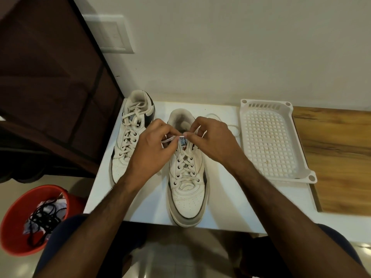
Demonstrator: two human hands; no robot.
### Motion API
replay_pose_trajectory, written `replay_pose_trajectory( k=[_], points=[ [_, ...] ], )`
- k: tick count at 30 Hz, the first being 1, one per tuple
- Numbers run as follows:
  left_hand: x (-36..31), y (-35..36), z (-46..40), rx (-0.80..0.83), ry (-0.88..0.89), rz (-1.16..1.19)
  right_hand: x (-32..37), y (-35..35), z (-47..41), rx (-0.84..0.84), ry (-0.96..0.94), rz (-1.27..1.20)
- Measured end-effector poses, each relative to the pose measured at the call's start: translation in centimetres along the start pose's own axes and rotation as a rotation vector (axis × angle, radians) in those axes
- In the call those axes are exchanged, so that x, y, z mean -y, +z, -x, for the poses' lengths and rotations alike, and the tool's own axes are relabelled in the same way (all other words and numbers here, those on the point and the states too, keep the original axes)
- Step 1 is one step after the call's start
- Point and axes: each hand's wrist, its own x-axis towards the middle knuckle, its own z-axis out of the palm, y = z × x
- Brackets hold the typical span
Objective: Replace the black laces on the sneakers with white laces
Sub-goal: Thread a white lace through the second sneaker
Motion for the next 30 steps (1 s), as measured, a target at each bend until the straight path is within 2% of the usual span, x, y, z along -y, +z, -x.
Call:
replay_pose_trajectory(
  k=[5,8,15,23,30],
  points=[
    [-0.3,0.8,0.2,0.026,-0.005,0.024,0.5,-0.6,-0.3,-0.011,0.18,-0.091],
    [-0.5,1.3,0.4,0.049,-0.006,0.009,-0.3,-1.4,0.0,0.029,0.266,-0.269],
    [-0.5,2.1,0.3,0.069,-0.027,0.014,-1.8,-1.8,0.8,0.095,0.277,-0.519],
    [-0.9,2.2,0.3,0.052,0.146,-0.171,-1.6,-1.5,0.9,0.057,0.281,-0.474],
    [-0.6,2.5,0.6,-0.009,0.119,-0.198,-1.7,-1.5,1.0,0.035,0.208,-0.396]
  ],
)
